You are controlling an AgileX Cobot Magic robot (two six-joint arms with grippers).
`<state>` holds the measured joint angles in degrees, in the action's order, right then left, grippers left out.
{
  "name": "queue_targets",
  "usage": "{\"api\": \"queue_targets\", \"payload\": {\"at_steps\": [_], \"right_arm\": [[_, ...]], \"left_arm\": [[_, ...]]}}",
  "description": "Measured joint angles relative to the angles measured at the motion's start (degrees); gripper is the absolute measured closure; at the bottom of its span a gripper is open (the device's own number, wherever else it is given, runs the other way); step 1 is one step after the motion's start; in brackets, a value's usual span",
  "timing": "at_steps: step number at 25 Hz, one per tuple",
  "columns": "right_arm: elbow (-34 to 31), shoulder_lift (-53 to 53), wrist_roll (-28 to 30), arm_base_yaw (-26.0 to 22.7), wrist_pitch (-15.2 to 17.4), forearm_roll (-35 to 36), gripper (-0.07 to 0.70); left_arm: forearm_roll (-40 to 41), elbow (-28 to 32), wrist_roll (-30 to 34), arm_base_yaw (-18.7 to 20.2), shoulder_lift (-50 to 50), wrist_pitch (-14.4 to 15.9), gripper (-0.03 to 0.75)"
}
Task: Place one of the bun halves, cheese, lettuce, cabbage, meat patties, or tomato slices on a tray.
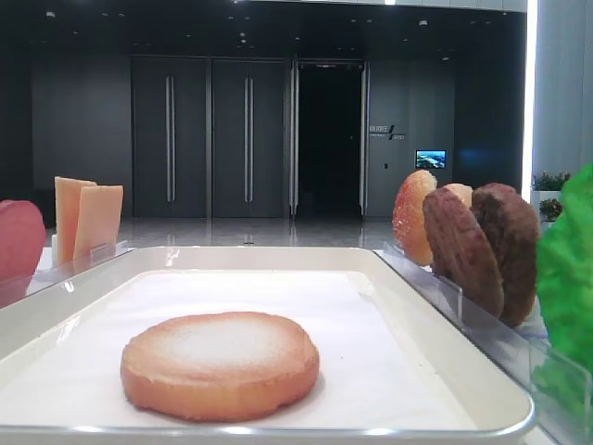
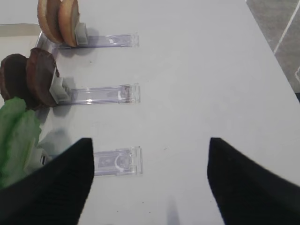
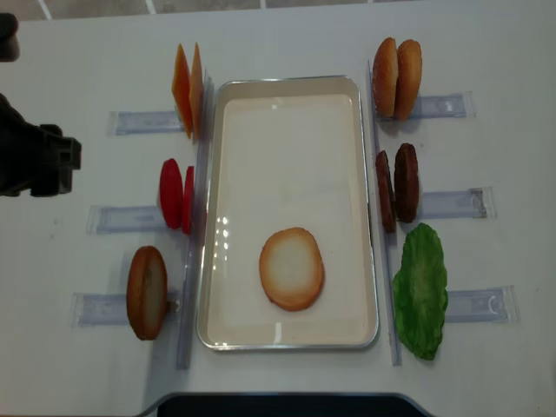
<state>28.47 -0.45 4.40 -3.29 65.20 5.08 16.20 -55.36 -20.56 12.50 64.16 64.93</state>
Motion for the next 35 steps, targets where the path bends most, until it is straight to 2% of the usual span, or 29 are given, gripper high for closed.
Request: {"api": "queue_targets", "payload": {"at_steps": [6,10,18,27,32,35], "right_arm": [[0.0,0.0,0.0,0.0,0.0,0.0,0.118],[0.0,0.0,0.0,0.0,0.0,0.0,0.118],[0.0,0.0,0.0,0.0,0.0,0.0,0.118],[0.0,0.0,0.0,0.0,0.0,0.0,0.118],[0.0,0.0,0.0,0.0,0.0,0.0,0.118],[0.0,0.0,0.0,0.0,0.0,0.0,0.118]], "left_arm": [[0.6,0.0,0.2,0.0,-5.4,4.8,0.234],[0.6,0.4,0.9,0.0,-8.8,5.7,0.234],[0.7,12.3,3.0,0.0,-20.3,6.1,0.250],[-1.0,21.6,5.8,0.0,-35.2,5.8,0.300],[-5.9,26.1,8.8,0.0,-39.5,3.3,0.305],[-7.1,26.7,10.5,0.0,-40.1,1.2,0.307]]}}
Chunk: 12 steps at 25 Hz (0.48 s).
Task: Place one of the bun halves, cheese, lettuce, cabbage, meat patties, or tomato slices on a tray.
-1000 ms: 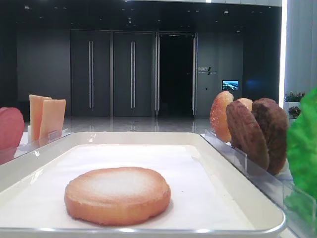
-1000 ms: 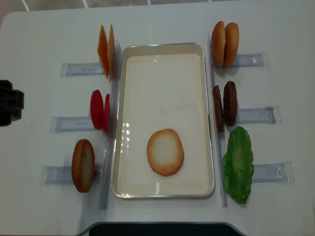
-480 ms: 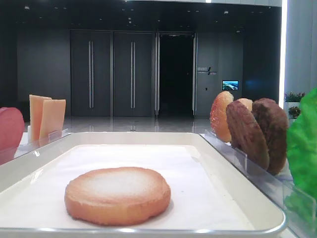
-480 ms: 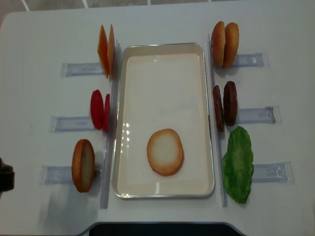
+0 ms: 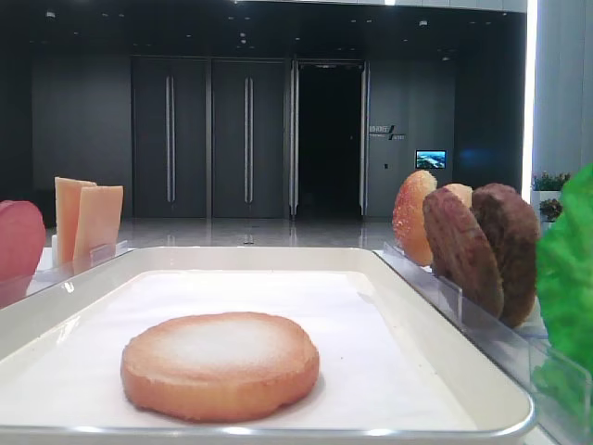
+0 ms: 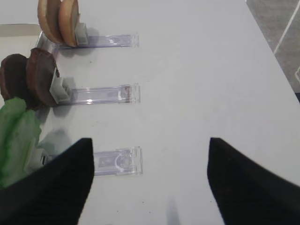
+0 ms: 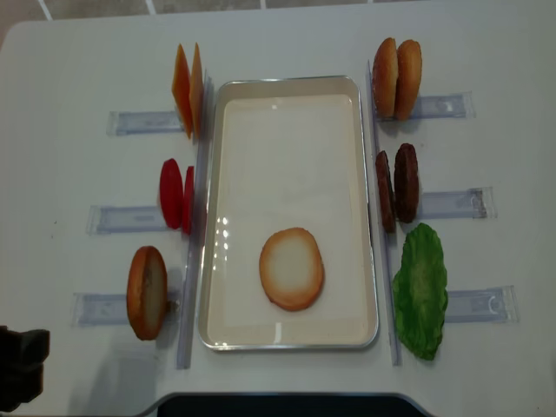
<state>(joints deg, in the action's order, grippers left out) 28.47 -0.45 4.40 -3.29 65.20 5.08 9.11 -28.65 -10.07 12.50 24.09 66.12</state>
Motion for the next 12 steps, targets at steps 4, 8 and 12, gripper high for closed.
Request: {"api": "queue_targets", "payload": {"at_steps": [4,8,12], "right_arm": [[0.0,0.0,0.0,0.0,0.0,0.0,0.118],[0.0,0.0,0.0,0.0,0.0,0.0,0.118],[0.0,0.0,0.0,0.0,0.0,0.0,0.118]], "left_arm": [[-0.1,1.0,0.4,-1.3,-0.2,-2.1,0.307],[-0.1,1.3,0.5,-4.8,-1.3,-2.8,0.307],[-0.3,1.3,0.6,-7.8,-4.6,-2.8,0.307]]}}
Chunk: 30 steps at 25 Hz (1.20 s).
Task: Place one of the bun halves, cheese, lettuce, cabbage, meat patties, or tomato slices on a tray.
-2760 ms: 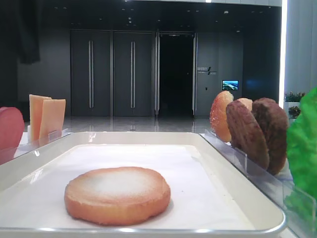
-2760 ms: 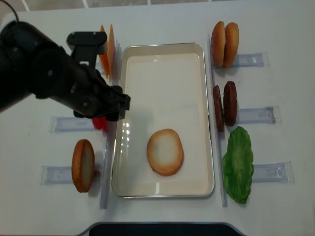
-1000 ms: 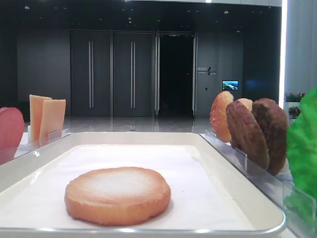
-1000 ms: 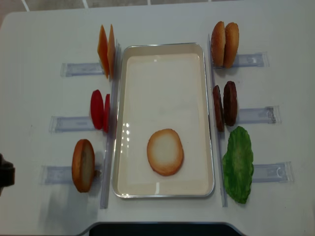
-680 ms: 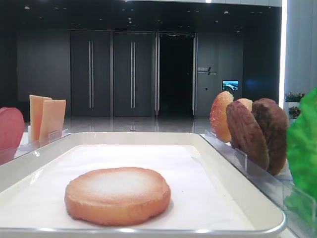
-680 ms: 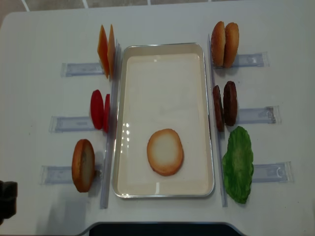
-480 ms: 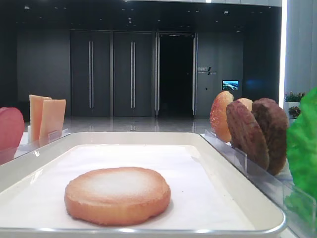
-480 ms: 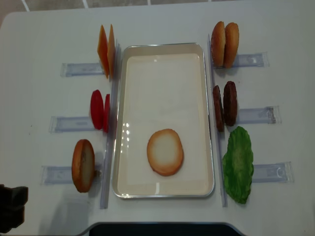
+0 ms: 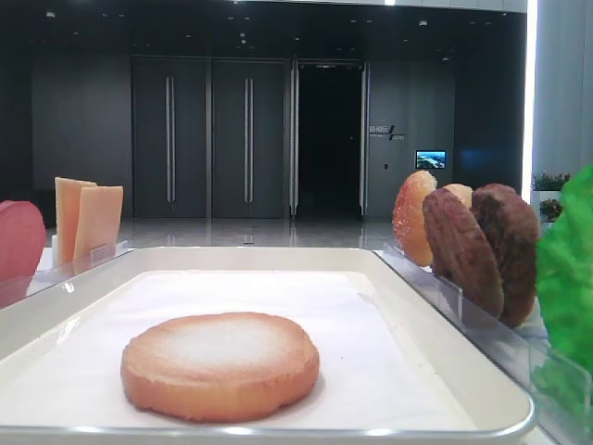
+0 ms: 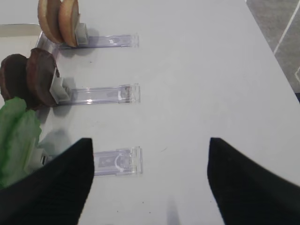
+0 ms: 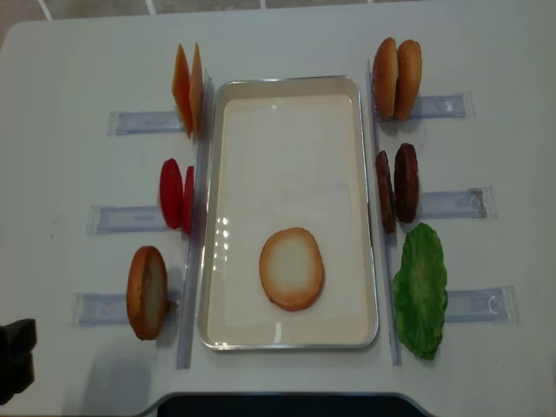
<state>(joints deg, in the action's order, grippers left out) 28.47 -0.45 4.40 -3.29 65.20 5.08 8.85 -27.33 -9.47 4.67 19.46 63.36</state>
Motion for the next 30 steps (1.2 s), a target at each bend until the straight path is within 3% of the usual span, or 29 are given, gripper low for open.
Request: {"api": "queue_targets", "payload": {"at_steps": [10,30], "right_arm": [[0.0,0.0,0.0,0.0,0.0,0.0,0.118],[0.0,0.0,0.0,0.0,0.0,0.0,0.118]], "left_arm": [[-1.4,0.0,1.6,-4.7,-8.1,0.1,0.307],[-2.2,0.0,2.3,-4.8,-18.6,0.3,0.307]]}}
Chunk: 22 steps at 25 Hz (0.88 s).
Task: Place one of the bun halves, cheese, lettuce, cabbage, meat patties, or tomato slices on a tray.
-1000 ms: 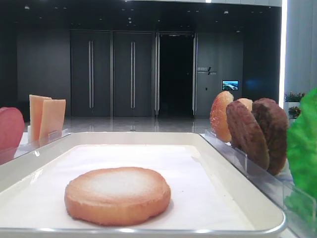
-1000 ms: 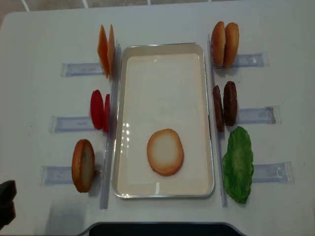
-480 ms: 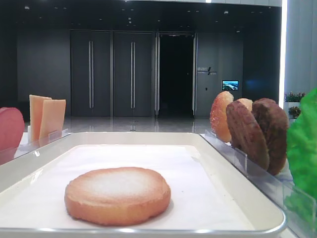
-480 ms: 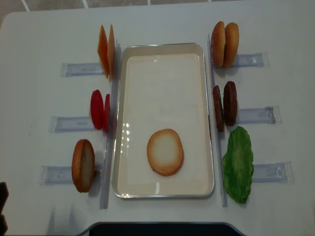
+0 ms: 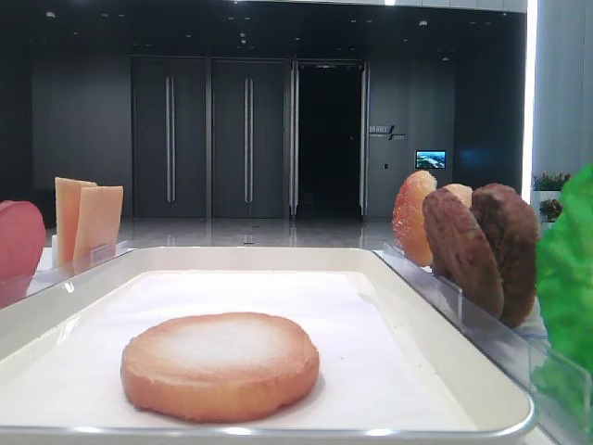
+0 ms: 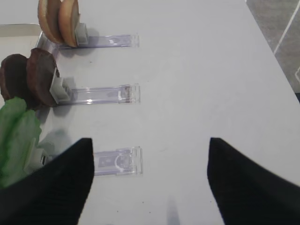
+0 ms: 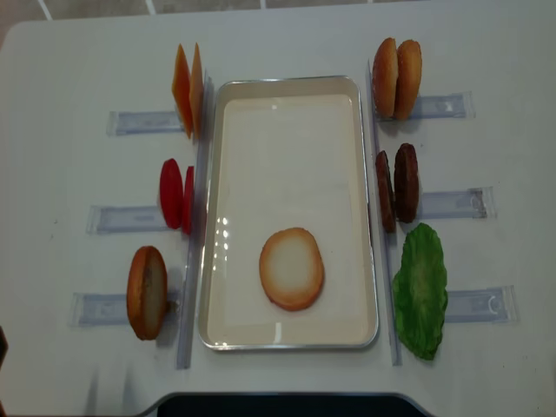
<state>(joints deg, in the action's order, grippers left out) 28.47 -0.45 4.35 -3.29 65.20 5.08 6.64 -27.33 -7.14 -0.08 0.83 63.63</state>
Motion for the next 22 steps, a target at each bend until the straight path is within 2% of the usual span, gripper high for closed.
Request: {"api": "queue_targets", "payload": {"at_steps": [22], "right_arm": [[0.0,0.0,0.0,0.0,0.0,0.0,0.118]], "left_arm": [[0.0,0.0,0.0,0.0,-1.7,0.1,0.307]]}}
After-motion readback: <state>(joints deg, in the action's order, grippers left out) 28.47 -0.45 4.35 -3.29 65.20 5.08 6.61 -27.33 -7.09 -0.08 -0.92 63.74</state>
